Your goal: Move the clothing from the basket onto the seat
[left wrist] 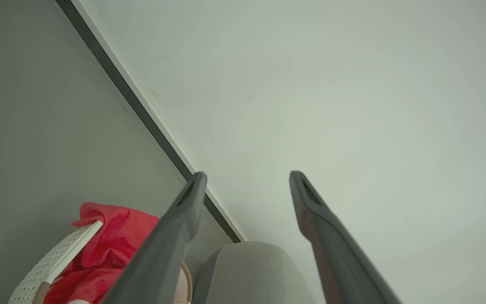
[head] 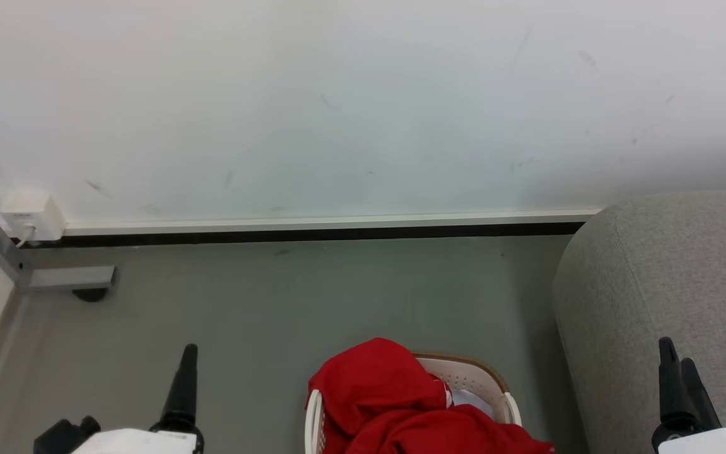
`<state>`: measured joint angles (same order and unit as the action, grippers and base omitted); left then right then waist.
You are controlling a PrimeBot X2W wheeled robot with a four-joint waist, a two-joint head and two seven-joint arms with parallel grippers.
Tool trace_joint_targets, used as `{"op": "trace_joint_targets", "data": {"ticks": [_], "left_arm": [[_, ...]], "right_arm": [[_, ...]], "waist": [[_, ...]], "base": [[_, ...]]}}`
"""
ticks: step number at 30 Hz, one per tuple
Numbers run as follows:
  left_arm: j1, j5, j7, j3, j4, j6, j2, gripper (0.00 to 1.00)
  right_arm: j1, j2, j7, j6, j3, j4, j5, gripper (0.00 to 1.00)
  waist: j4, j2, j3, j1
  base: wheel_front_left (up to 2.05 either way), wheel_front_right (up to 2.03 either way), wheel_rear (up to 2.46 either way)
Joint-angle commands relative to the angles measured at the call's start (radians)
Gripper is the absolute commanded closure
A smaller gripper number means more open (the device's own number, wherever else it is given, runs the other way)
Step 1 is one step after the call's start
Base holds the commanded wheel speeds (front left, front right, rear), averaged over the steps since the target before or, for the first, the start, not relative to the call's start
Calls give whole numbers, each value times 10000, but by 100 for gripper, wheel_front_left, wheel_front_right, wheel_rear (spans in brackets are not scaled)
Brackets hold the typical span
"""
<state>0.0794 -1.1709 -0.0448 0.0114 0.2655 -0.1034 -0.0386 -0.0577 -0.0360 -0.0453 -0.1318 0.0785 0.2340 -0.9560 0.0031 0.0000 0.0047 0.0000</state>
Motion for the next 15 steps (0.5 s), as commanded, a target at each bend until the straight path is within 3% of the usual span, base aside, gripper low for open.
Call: {"op": "trace_joint_targets", "data": {"ticks": [1, 15], "left_arm": [[60, 519, -135, -37, -157, 28, -85, 0], [-21, 3418, -591, -248, -249, 71, -102, 0]], "right_arm": [[-53, -113, -129, 6, -17, -168, 504, 0], [43, -132, -581, 9, -106, -77, 2936, 0]], "waist": [[-4, 0, -6, 0], [-38, 0, -34, 0]], "base": [[0, 0, 0], [0, 0, 0]]}}
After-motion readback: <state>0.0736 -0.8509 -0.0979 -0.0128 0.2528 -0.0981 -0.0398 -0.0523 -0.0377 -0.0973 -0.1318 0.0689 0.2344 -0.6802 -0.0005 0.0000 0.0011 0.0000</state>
